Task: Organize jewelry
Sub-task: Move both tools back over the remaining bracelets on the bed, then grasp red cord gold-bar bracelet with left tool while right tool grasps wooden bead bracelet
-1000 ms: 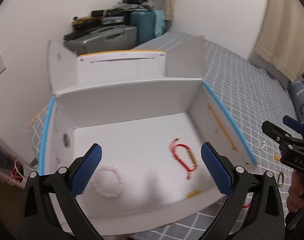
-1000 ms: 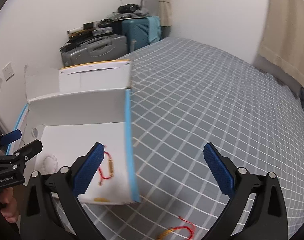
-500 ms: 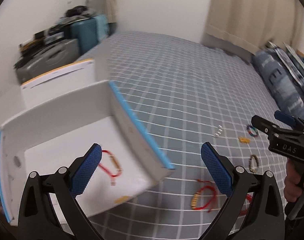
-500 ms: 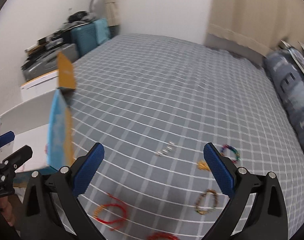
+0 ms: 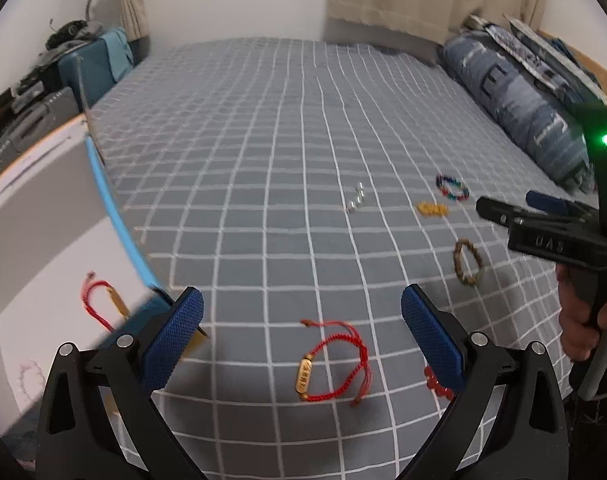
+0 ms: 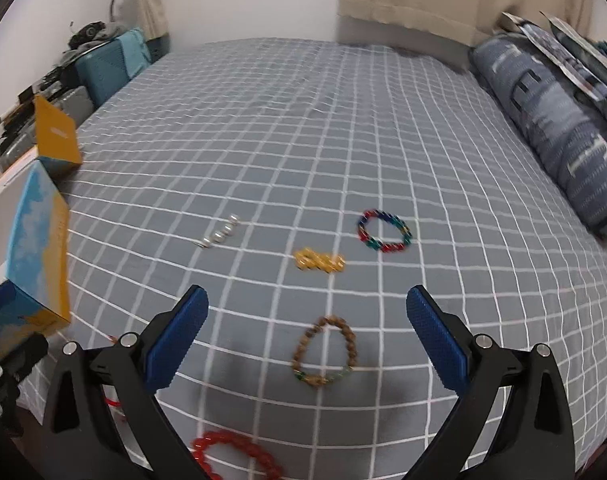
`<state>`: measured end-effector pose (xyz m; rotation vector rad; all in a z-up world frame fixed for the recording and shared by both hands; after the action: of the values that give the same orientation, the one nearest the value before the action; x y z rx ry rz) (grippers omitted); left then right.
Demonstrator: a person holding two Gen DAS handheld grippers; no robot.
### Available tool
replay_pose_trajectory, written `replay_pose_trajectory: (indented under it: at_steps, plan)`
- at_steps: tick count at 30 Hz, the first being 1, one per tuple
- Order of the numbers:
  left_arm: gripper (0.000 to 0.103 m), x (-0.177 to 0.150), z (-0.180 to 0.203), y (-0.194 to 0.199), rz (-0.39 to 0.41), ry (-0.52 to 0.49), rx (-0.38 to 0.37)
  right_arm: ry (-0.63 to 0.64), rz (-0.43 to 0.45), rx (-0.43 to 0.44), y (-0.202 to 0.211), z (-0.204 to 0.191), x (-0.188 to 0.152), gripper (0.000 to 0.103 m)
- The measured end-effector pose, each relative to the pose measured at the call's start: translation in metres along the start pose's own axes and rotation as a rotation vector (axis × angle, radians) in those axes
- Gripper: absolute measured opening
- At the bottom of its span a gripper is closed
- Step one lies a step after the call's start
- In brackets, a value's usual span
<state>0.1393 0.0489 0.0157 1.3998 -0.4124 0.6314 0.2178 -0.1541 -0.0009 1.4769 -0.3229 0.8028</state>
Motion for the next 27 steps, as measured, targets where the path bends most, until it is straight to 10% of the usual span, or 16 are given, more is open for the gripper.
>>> replay_pose_trajectory:
  at_steps: [21,27]
  plan:
    - [0.095,-0.065,-0.02,-0.071,-0.095,0.038,-0.004,-0.062,-0.13,0.001,-0.058,0.015,-0.055,0.086]
    - [0.081,-0.067,-0.024,-0.07,-0.096,0.031,0.003,-0.071,-0.164,0.008,-0.073,0.015,-0.064,0.078]
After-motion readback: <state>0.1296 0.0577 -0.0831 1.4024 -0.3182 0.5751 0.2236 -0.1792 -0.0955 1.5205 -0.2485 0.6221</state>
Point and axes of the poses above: each gripper's, at about its wrist camera, not at the fingertips, and y roughly against the way its jaws point, z to its right, x to its top, the point moved 2 cm from there along -y, roughly the way its jaws point, and after that the axes turned 9 degrees about y, right-handed, at the moved point
